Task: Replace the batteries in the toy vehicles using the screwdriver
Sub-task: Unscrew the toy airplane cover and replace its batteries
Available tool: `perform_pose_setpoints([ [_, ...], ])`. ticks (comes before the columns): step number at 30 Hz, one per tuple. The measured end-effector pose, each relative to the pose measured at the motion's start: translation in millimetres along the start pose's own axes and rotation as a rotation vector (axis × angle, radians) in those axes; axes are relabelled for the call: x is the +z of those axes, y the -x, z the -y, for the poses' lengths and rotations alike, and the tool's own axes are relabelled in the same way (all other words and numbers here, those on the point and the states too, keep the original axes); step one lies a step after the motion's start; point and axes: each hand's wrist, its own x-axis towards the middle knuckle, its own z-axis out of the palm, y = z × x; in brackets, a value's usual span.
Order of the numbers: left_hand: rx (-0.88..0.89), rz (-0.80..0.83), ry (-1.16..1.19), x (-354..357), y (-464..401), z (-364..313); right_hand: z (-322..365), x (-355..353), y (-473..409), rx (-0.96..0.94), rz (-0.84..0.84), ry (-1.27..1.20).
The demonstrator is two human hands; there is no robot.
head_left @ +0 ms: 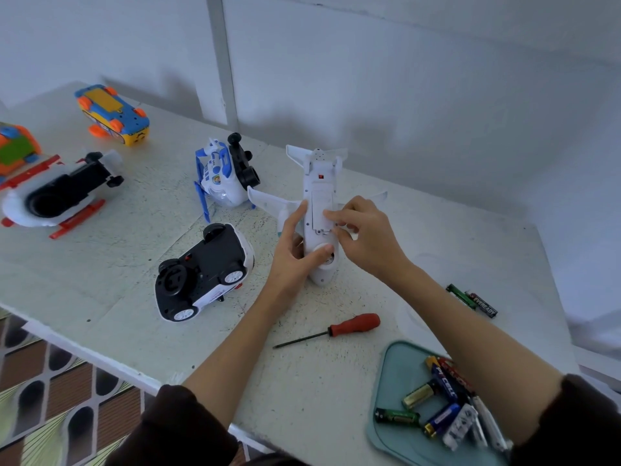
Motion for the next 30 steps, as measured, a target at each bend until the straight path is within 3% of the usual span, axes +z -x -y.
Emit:
perform_pose_setpoints([
  [17, -0.004, 0.005, -0.009, 0.9, -0.6, 0.9, -1.5, 0.1, -5.7, 0.094, 0.1, -0.023],
  [22, -0.002, -0.005, -0.023, 2.7, 0.2, 0.4, 1.0, -36.6, -4.6, 0.183, 0.158, -0.302],
  [24, 0.01, 0.003, -0.036, 1.2, -0.8, 0.5, 8.4, -53.6, 4.8, 0.162, 0.257, -0.372],
  [26, 0.025, 0.014, -0.051, 0.1, -1.6, 0.2, 14.7, -63.5, 18.4, 0.171, 0.478, -0.401],
  [30, 0.036, 0.011, -0.076, -1.1, -2.0, 3.0, 10.8, -54.0, 46.3, 0.067, 0.755, -0.12],
])
